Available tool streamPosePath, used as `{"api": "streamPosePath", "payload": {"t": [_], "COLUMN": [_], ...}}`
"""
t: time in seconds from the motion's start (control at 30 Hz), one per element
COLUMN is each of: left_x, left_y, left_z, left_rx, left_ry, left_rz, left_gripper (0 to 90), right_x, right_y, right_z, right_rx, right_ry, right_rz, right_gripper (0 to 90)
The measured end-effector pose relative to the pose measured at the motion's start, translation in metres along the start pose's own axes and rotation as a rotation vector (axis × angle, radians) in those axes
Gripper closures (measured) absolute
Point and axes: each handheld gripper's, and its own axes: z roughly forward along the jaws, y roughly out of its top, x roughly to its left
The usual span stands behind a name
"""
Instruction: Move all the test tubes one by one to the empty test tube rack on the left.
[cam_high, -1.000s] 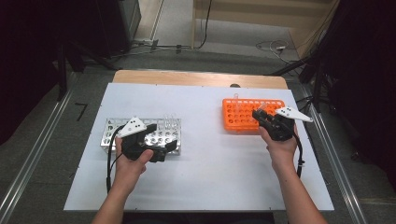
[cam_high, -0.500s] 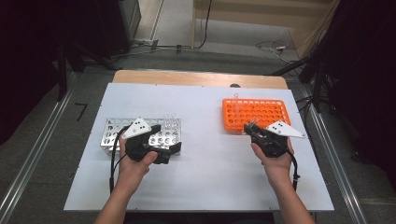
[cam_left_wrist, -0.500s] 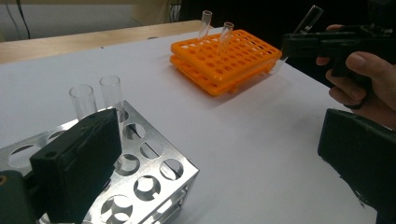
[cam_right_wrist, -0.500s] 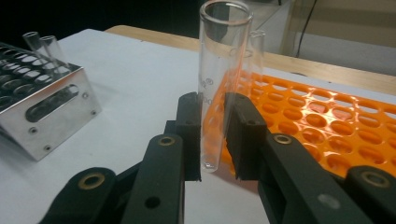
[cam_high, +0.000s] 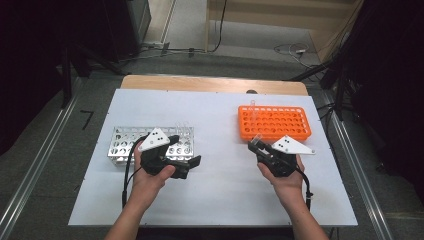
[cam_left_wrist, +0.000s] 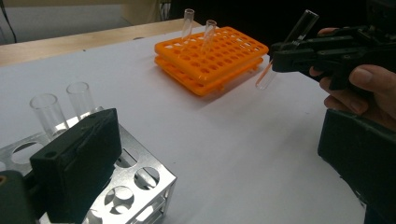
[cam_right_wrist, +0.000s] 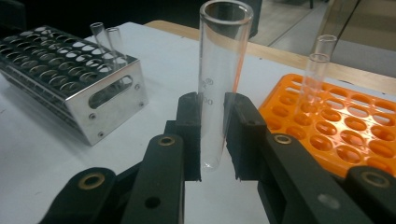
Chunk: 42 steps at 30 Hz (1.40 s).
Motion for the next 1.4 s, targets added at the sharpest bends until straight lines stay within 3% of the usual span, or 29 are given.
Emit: {"api": "streamPosePath", "payload": {"t": [0.7,0.8,0.87,0.97,1.4], "left_x": [-0.019,-0.020,-0.020,-0.021,-0.033], "left_y": [0.003,0.003,0.003,0.003,0.003], "left_z": [0.010,0.012,0.013,0.016,0.022], "left_rx": [0.010,-0.001,-0.010,0.008,0.008], "left_ry": [-0.060,-0.058,-0.068,-0.073,-0.119], "left_rz": [0.029,0.008,-0.016,-0.023,0.036], "left_gripper": [1.2,4.1,11.1,14.7,38.0], "right_x": [0.045,0.050,0.052,0.055,0.070], "right_y": [0.000,0.001,0.001,0.000,0.002], "right_z": [0.017,0.019,0.021,0.023,0.028], "right_rx": [0.039,0.044,0.046,0.054,0.085], "right_ry": [0.085,0.089,0.093,0.096,0.092], "right_rz": [-0.092,-0.106,-0.115,-0.120,-0.181], "right_gripper": [73.9,73.9,73.9,73.9,73.9]}}
